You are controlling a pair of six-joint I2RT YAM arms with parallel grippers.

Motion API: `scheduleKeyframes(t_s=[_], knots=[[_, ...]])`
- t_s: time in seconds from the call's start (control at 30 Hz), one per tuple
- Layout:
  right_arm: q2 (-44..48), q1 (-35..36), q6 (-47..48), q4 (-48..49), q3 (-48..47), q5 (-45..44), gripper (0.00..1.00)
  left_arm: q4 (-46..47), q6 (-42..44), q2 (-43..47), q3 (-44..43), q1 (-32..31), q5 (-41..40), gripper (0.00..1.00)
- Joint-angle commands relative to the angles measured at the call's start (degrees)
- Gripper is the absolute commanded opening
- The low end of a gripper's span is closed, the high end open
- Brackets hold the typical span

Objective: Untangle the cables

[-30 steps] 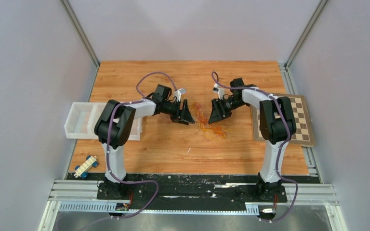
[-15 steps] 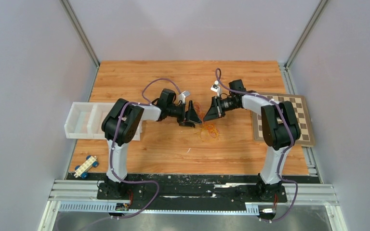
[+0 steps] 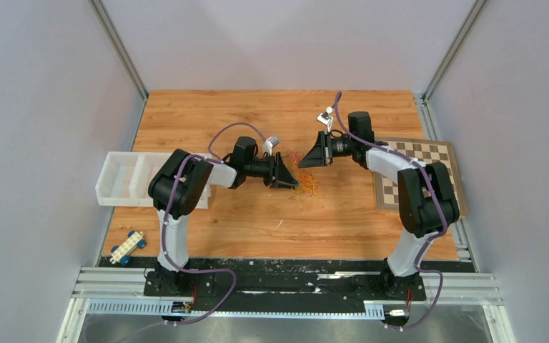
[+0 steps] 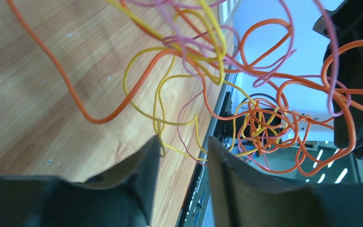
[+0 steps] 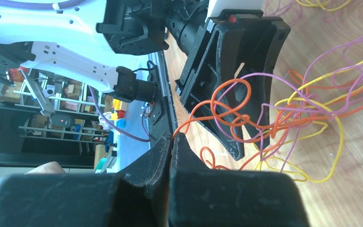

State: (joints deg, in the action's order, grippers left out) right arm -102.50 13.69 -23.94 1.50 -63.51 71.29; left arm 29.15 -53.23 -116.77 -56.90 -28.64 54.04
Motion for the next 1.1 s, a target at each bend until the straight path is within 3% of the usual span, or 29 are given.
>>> scheduleKeyframes(t_s=[0.0,0.07,0.1,0.13,0.2,0.3,0.47,0.73,0.8,0.87,0.93,0.97,1.0,1.03,1.07], knots=[[4.77,-1.28,-9.9,10.37,1.23,4.1,0.0,4.05,0.11,5.59,0.43,-0.21,1.18,0.39],[6.28,-1.94,-13.62,13.49,1.37,4.61,0.0,2.51,1.48,6.91,0.97,-0.08,0.97,0.41],[7.03,-2.11,-15.2,14.83,1.26,4.69,0.0,2.11,2.35,7.61,1.48,-0.07,0.71,0.46],[7.72,-2.14,-16.7,15.96,1.06,4.8,0.0,1.28,2.74,7.96,1.73,-0.08,0.23,0.59],[8.96,-1.97,-19.93,18.55,1.12,4.84,0.0,-0.15,3.92,8.67,1.98,-0.06,-0.74,0.67],[10.28,-1.42,-24.68,23.63,2.52,4.59,0.0,-1.85,5.38,8.52,0.51,-0.33,-1.53,0.7],[11.77,-0.22,-27.17,26.55,3.41,3.85,0.0,-1.92,4.14,7.65,-3.17,-1.56,-0.03,0.87],[12.23,0.54,-31.26,30.26,1.65,4.04,0.0,10.08,-5.89,7.76,-1.32,-3.31,2.8,0.97],[12.15,1.24,-32.65,32.38,1.44,4.11,0.0,10.02,-6.69,7.22,-1.62,-4.25,2.98,0.93],[12.07,1.33,-32.5,32.22,0.59,4.53,0.0,10.05,-7.64,6.39,-1.78,-4.75,3.25,0.83],[12.11,0.36,-30.31,28.86,-0.73,5.36,0.0,9.22,-7.42,6.04,-1.8,-4.41,3.43,0.64],[12.37,-0.52,-28.49,26.64,-1.3,5.71,0.0,7.62,-6.98,6.17,-1.67,-4.14,3.57,0.5],[12.65,-1.64,-26.03,23.51,-1.97,5.8,0.0,6.51,-5.02,6.81,-1.36,-3.31,3.55,0.43],[13.06,-3.08,-22.03,18.69,-3.18,5.52,0.0,2.84,-3.23,7.25,-1.23,-2.76,3.22,0.27],[13.34,-4.52,-15.95,11.39,-4.9,4.29,0.0,-3.57,1.37,8.6,-1.27,-1.64,2.63,0.18]])
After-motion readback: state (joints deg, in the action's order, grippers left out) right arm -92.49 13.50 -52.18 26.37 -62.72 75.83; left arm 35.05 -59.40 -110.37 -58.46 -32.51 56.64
